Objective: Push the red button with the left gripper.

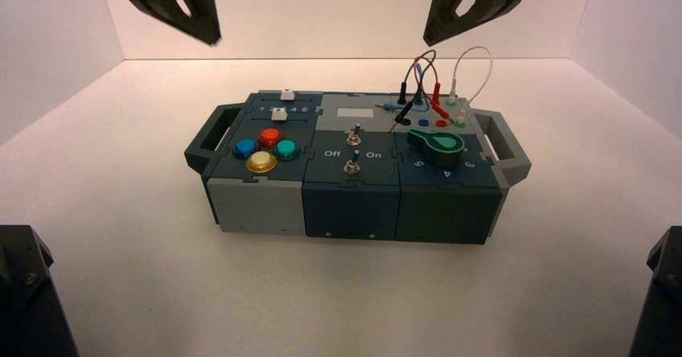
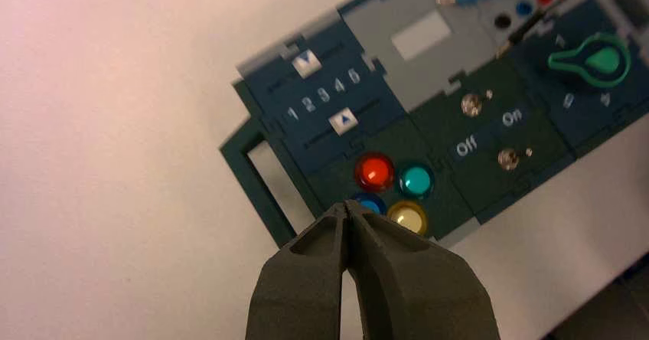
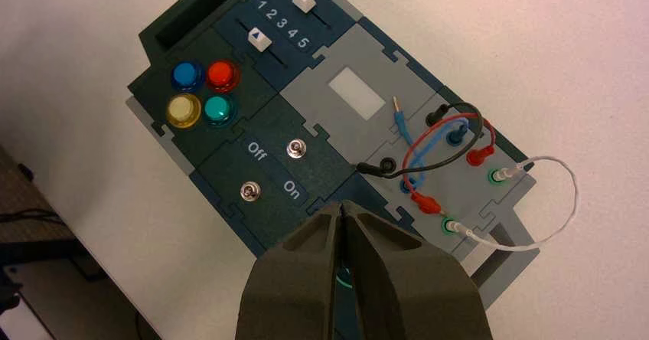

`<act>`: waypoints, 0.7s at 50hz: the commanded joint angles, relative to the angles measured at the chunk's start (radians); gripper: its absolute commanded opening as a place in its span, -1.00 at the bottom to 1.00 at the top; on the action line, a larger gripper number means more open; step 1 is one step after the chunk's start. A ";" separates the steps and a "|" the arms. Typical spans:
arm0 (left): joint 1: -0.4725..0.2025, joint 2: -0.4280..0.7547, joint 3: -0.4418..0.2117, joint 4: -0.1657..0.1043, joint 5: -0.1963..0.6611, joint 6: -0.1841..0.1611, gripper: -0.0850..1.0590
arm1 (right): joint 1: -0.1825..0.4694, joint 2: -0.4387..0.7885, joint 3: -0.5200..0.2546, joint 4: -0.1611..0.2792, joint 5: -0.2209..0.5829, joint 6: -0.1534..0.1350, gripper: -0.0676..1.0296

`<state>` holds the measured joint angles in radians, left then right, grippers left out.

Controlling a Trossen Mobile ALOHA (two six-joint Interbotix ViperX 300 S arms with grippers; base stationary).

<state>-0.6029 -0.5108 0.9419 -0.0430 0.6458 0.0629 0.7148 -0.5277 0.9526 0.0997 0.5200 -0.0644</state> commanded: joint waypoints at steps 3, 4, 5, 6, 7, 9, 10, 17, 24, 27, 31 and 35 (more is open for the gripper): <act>-0.031 0.086 -0.057 -0.002 -0.005 -0.002 -0.90 | 0.006 0.000 -0.025 0.005 -0.012 -0.003 -0.92; -0.032 0.097 -0.061 -0.002 -0.005 -0.003 -0.90 | 0.006 0.000 -0.025 0.003 -0.012 -0.003 -0.92; -0.035 0.106 -0.064 -0.002 -0.005 -0.003 -0.91 | 0.006 0.000 -0.025 0.005 -0.014 -0.003 -0.92; -0.037 0.115 -0.069 -0.002 -0.005 -0.003 -0.90 | 0.008 0.002 -0.026 0.005 -0.014 -0.003 -0.92; -0.037 0.126 -0.072 -0.003 -0.005 -0.003 -0.91 | 0.006 0.003 -0.026 0.005 -0.014 -0.003 -0.92; -0.040 0.147 -0.081 -0.002 -0.006 -0.003 -0.90 | 0.006 0.006 -0.026 0.005 -0.017 -0.003 -0.92; -0.041 0.150 -0.081 -0.002 -0.006 -0.003 -0.90 | 0.006 0.008 -0.026 0.005 -0.017 -0.002 -0.92; -0.049 0.193 -0.098 -0.003 -0.011 -0.003 -0.90 | 0.006 0.021 -0.028 0.006 -0.018 -0.002 -0.92; -0.064 0.232 -0.107 -0.005 -0.020 -0.003 -0.91 | 0.006 0.026 -0.028 0.008 -0.018 -0.003 -0.92; -0.072 0.252 -0.109 -0.005 -0.031 -0.003 -0.90 | 0.008 0.026 -0.026 0.008 -0.018 -0.002 -0.92; -0.074 0.278 -0.109 -0.005 -0.048 -0.003 -0.90 | 0.006 0.026 -0.026 0.008 -0.017 -0.002 -0.92; -0.075 0.305 -0.109 -0.008 -0.060 -0.003 -0.91 | 0.006 0.026 -0.025 0.008 -0.018 -0.002 -0.92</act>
<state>-0.6734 -0.2178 0.8590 -0.0491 0.6044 0.0614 0.7148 -0.4970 0.9526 0.1028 0.5093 -0.0644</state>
